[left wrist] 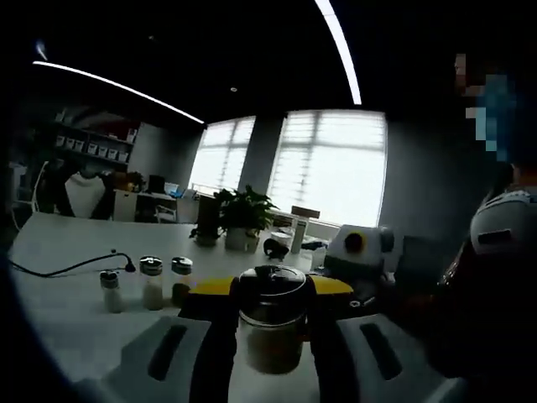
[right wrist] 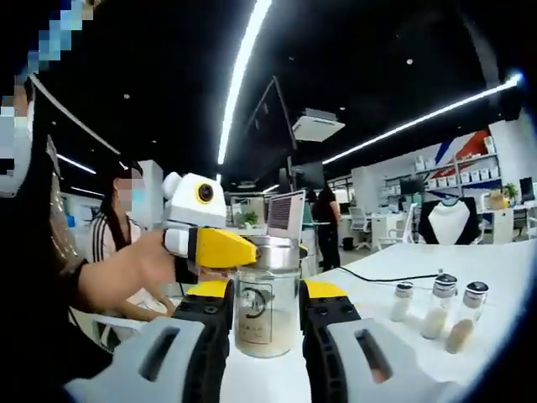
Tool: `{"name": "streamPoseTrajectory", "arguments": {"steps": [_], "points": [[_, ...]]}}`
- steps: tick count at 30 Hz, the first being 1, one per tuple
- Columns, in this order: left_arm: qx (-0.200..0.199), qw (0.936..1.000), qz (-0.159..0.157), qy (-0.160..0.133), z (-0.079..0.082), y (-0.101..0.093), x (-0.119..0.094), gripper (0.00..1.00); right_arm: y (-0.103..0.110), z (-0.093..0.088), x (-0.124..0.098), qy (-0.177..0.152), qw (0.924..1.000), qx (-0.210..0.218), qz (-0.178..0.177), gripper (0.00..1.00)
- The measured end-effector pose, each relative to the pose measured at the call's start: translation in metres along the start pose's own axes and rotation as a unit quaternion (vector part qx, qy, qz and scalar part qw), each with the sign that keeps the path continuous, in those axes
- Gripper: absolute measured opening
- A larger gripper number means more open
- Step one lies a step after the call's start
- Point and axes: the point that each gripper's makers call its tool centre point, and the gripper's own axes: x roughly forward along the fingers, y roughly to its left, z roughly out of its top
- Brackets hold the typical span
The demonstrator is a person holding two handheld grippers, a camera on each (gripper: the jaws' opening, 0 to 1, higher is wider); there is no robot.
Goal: Rotate the seasoning bottle until the label or dispensing opening points toward the visible target arrow and the bottle remains upright within the marked orientation range
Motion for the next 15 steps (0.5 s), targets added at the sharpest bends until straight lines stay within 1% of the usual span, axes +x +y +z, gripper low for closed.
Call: {"name": "streamPoseTrajectory", "arguments": {"steps": [2, 3, 4, 5, 7, 8, 9, 10, 12, 13, 15], "points": [[-0.009, 0.9995, -0.03, -0.003, 0.001, -0.008, -0.003, 0.33, 0.011, 0.001, -0.002, -0.005, 0.9989, 0.005, 0.046, 0.28], [-0.012, 0.9991, -0.041, -0.003, 0.001, -0.011, -0.004, 0.33, 0.017, 0.003, -0.004, -0.01, 0.997, 0.02, 0.074, 0.28], [-0.013, 0.9986, -0.052, -0.004, 0.001, -0.014, -0.006, 0.33, 0.019, 0.004, -0.004, -0.013, 0.9961, 0.025, 0.084, 0.28], [-0.018, 0.9974, -0.07, -0.004, 0.002, -0.02, -0.007, 0.33, 0.027, 0.005, -0.007, -0.017, 0.9905, 0.054, 0.125, 0.29], [-0.018, 0.9948, -0.1, -0.008, 0.003, -0.032, -0.008, 0.33, 0.036, 0.006, -0.009, -0.022, 0.9833, 0.08, 0.162, 0.29], [-0.022, 0.9934, -0.112, -0.011, 0.005, -0.036, -0.008, 0.33, 0.041, 0.007, -0.009, -0.021, 0.9785, 0.096, 0.182, 0.29], [-0.024, 0.9925, -0.119, -0.013, 0.005, -0.038, -0.009, 0.33, 0.047, 0.008, -0.009, -0.026, 0.9737, 0.102, 0.202, 0.3], [-0.025, 0.9909, -0.131, -0.016, 0.006, -0.042, -0.009, 0.33, 0.049, 0.009, -0.009, -0.026, 0.9697, 0.116, 0.213, 0.3], [-0.027, 0.9902, -0.136, -0.017, 0.005, -0.046, -0.008, 0.33, 0.052, 0.008, -0.008, -0.024, 0.9631, 0.139, 0.229, 0.3], [-0.027, 0.9903, -0.135, -0.017, 0.005, -0.045, -0.009, 0.33, 0.05, 0.008, -0.006, -0.025, 0.9656, 0.131, 0.223, 0.3], [-0.028, 0.9906, -0.133, -0.019, 0.005, -0.042, -0.011, 0.33, 0.049, 0.008, -0.005, -0.024, 0.9679, 0.125, 0.216, 0.3]]}}
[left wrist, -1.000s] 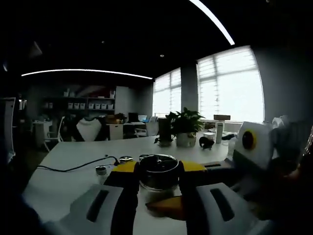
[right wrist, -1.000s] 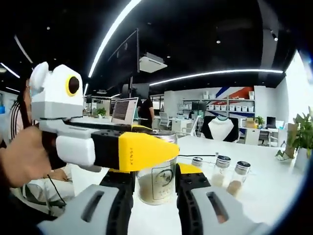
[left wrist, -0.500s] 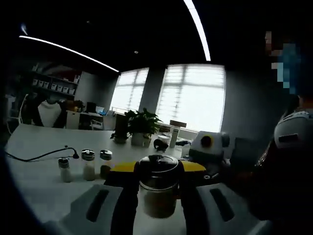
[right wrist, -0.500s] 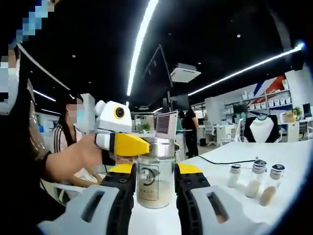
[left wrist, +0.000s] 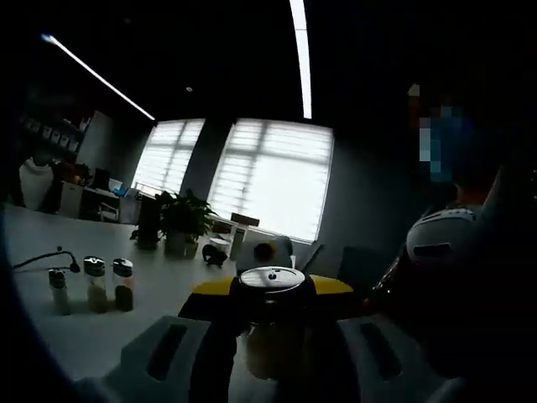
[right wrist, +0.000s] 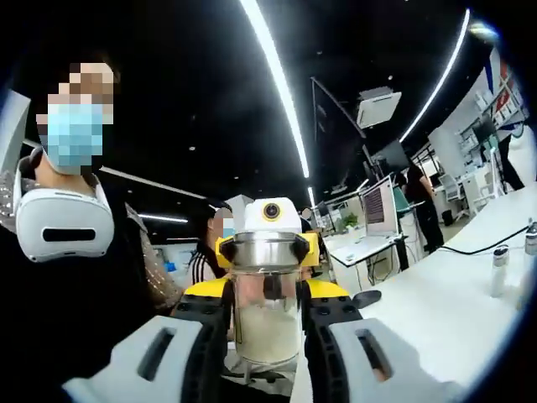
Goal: Rotate the seasoning bottle until the label or dispensing opening points toward the visible target arrow and the bottle remains upright within the marked orientation range
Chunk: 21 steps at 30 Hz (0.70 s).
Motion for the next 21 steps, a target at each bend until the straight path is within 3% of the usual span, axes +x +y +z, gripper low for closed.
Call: {"name": "streamPoseTrajectory", "arguments": {"steps": [3, 6, 10, 13, 15, 20, 21], "points": [[-0.013, 0.9998, 0.006, -0.013, 0.0, 0.002, -0.002, 0.33, -0.002, 0.0, 0.003, 0.004, 0.9998, -0.002, -0.019, 0.29], [-0.017, 0.9993, 0.026, -0.02, -0.002, 0.007, -0.004, 0.33, -0.013, -0.004, 0.006, 0.015, 0.9977, -0.014, -0.065, 0.29], [-0.004, 0.9964, 0.085, -0.004, -0.01, 0.026, -0.009, 0.33, -0.034, -0.013, 0.006, 0.04, 0.9897, -0.025, -0.135, 0.29], [-0.003, 0.991, 0.133, 0.008, -0.016, 0.04, -0.013, 0.33, -0.049, -0.02, 0.004, 0.061, 0.9787, -0.034, -0.193, 0.29], [0.022, 0.9836, 0.176, 0.031, -0.021, 0.053, -0.016, 0.33, -0.063, -0.025, 0.002, 0.078, 0.9655, -0.048, -0.244, 0.29], [0.058, 0.9669, 0.243, 0.053, -0.024, 0.072, -0.019, 0.33, -0.083, -0.029, -0.002, 0.08, 0.9447, -0.057, -0.313, 0.29], [0.061, 0.9633, 0.255, 0.058, -0.027, 0.076, -0.018, 0.33, -0.089, -0.031, -0.004, 0.091, 0.9371, -0.071, -0.329, 0.29]]}}
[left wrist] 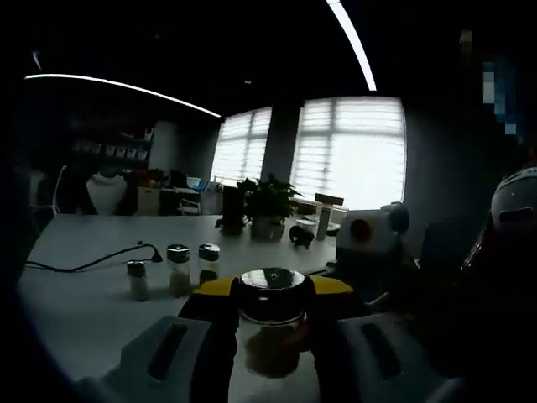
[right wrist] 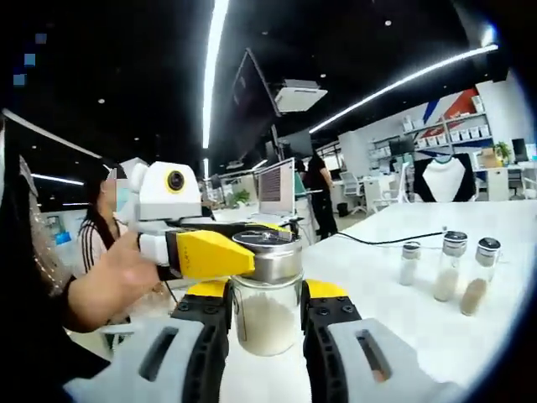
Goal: Rotate the seasoning bottle until the label or dispensing opening points toward the visible target arrow and the bottle remains upright within the marked orientation range
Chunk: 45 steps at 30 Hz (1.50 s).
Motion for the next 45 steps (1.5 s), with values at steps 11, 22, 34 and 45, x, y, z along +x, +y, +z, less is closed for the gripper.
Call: {"name": "streamPoseTrajectory", "arguments": {"steps": [11, 22, 34, 45], "points": [[0.016, 0.9919, 0.116, 0.051, -0.025, 0.026, 0.006, 0.33, -0.025, -0.024, 0.021, 0.059, 0.9897, -0.081, -0.103, 0.29], [0.003, 0.9926, 0.105, 0.06, -0.037, 0.045, -0.008, 0.32, -0.027, -0.04, 0.029, 0.081, 0.9884, -0.096, -0.085, 0.36], [-0.009, 0.9802, 0.19, 0.055, -0.094, 0.12, -0.05, 0.32, -0.045, -0.079, -0.001, 0.12, 0.9878, -0.044, -0.089, 0.28], [0.019, 0.9746, 0.207, 0.083, -0.124, 0.145, -0.062, 0.33, -0.037, -0.068, 0.001, 0.106, 0.9898, -0.045, -0.084, 0.27]]}}
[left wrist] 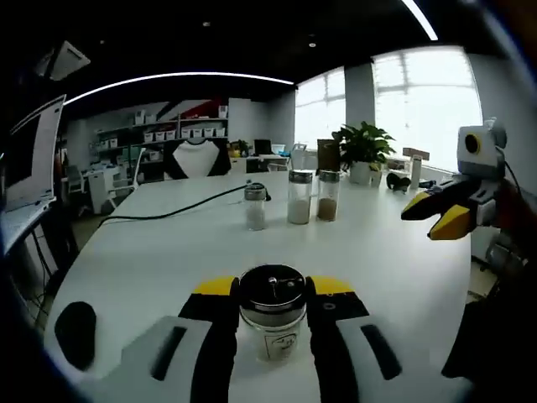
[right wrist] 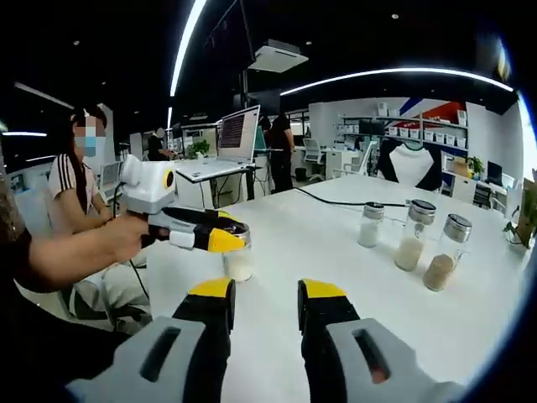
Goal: Rotate the seasoning bottle until the label or dispensing opening points toward the visible target arrow and the bottle remains upright within the marked orientation range
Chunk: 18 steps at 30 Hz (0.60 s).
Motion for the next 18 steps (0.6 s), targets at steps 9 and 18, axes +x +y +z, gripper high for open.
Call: {"name": "streamPoseTrajectory", "arguments": {"steps": [9, 18], "points": [[0.006, 1.0, -0.004, -0.004, -0.0002, -0.002, -0.0019, 0.33, 0.0006, 0.0025, 0.0016, -0.004, 1.0, 0.0, 0.002, 0.27], [0.023, 0.9996, -0.018, 0.001, -0.0013, -0.0048, -0.0031, 0.33, 0.0012, 0.0004, 0.0013, -0.005, 1.0, -0.001, 0.002, 0.28]]}}
